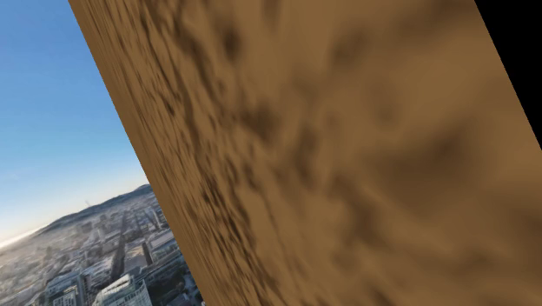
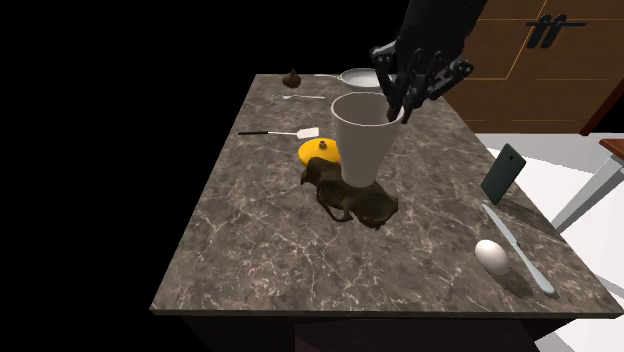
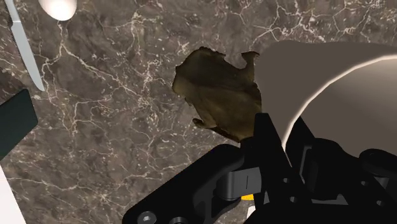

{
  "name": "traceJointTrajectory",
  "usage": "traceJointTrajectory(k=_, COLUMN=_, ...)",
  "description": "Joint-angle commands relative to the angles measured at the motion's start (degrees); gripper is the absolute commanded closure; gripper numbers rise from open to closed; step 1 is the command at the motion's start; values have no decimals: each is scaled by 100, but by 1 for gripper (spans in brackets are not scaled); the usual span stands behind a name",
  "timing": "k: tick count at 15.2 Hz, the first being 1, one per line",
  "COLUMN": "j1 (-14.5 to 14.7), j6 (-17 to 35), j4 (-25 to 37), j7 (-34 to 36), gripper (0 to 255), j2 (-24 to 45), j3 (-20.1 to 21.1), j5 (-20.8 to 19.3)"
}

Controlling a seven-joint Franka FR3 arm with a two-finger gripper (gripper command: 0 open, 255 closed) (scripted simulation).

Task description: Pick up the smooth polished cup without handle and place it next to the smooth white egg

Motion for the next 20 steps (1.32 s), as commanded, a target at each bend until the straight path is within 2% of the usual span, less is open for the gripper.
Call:
traceJointTrajectory(k=1, j1=-84, j6=0, j4=-112, j7=-277, gripper=255, j2=-76, j3=-227, j5=-105)
traceJointTrajectory(k=10, j1=-513, j6=-202, j4=-41, j7=-1519, gripper=255, j2=-69, j3=-1308, j5=-660)
traceJointTrajectory(k=20, j1=-858, j6=-315, j4=636, j7=-2929, gripper=255, j2=570, j3=-2528, j5=-1134)
